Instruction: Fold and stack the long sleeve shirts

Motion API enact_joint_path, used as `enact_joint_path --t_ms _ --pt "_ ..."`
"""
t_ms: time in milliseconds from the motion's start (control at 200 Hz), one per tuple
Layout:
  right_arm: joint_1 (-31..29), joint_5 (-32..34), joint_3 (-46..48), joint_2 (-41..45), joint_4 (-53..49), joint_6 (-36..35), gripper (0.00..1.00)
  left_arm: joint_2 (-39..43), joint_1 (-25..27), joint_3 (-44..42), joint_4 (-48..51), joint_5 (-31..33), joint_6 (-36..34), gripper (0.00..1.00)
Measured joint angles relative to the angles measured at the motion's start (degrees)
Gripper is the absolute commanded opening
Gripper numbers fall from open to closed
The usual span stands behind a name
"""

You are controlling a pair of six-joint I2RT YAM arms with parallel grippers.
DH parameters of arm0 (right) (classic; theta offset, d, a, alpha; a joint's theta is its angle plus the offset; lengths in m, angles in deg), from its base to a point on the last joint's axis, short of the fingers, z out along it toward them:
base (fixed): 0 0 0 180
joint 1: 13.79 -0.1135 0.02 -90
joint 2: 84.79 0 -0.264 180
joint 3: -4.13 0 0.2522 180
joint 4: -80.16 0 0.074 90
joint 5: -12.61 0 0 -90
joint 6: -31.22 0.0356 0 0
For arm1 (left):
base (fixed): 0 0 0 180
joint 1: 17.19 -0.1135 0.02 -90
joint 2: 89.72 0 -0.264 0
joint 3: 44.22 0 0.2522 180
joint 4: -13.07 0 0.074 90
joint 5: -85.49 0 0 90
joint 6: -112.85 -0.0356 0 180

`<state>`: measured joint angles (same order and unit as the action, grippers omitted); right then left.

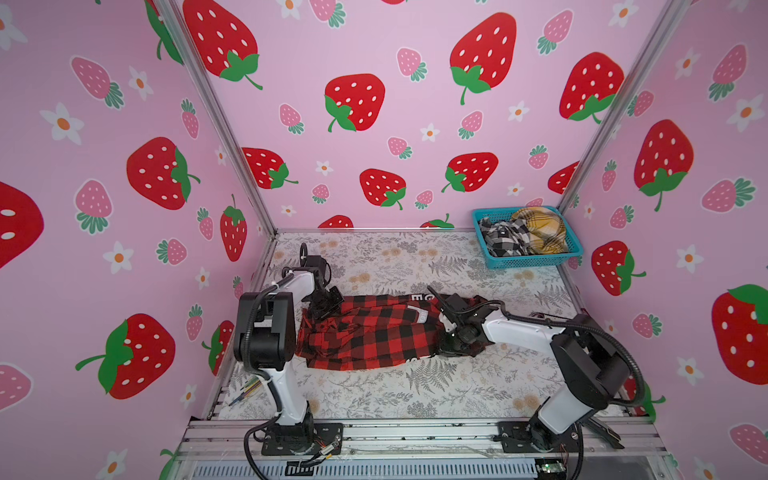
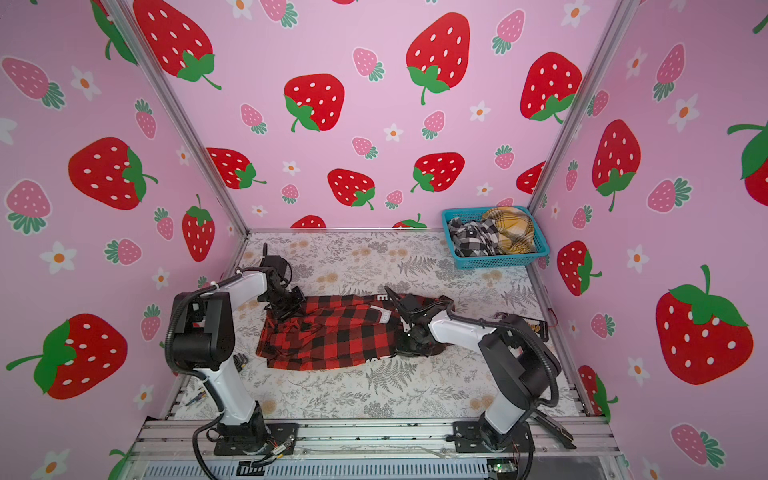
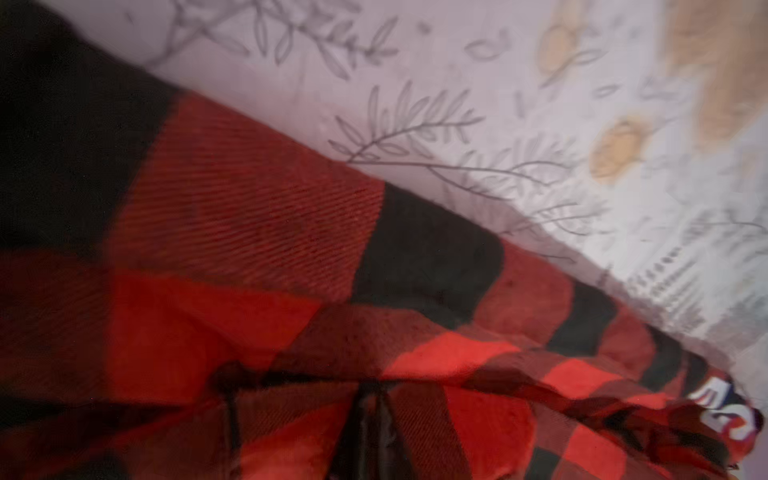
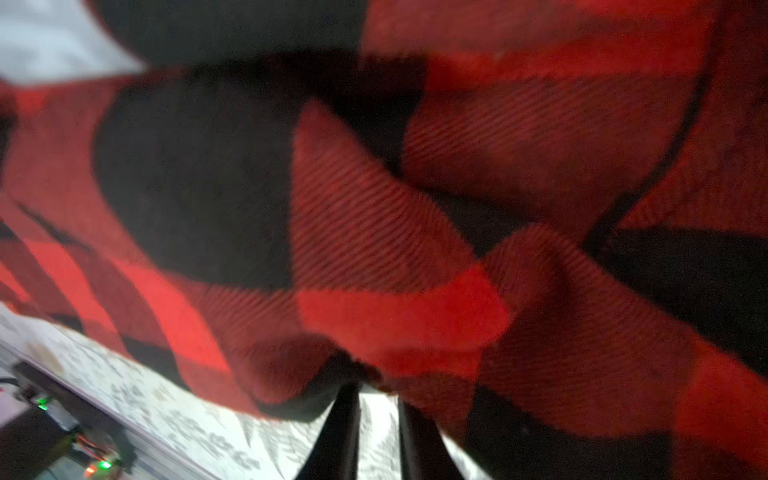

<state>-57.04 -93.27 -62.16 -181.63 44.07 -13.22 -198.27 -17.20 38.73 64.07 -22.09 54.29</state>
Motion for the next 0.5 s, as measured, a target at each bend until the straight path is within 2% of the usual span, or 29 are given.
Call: enact_joint_path --t_ms 80,185,230,265,305,365,435,500 --pt "3.78 -1.62 -7.67 -6.58 -0.66 -1.77 0.20 1.01 -0.39 -1.57 -1.73 -0.13 0.00 0.00" --pt "8.13 0.13 -26.34 -19.39 -3.56 -5.35 0.25 5.09 -0.17 -7.43 -4.37 -1.07 0.02 0.00" --pt "9.62 2.32 -36.22 -25.27 -5.77 -7.15 0.32 7.65 0.57 -10.80 -4.83 -1.46 0.22 0.05" --pt "10.56 4.17 -43.08 -29.14 -7.37 -8.31 0.38 9.70 1.92 -13.25 -5.20 -1.88 0.44 0.15" --pt "11.23 6.43 -49.92 -32.57 -9.20 -9.20 0.43 12.28 5.44 -16.20 -5.27 -2.86 1.42 0.21" --pt "12.17 8.90 -55.19 -34.12 -11.37 -10.82 0.47 14.58 12.11 -18.23 -5.40 -4.48 2.99 0.27" --pt "12.68 11.15 -55.25 -31.65 -13.38 -11.67 0.48 15.89 22.36 -17.84 -5.73 -7.08 4.37 0.37" --pt "12.15 12.55 -50.03 -25.97 -13.40 -12.07 0.49 17.64 27.76 -16.35 -5.22 -7.96 5.60 0.45"
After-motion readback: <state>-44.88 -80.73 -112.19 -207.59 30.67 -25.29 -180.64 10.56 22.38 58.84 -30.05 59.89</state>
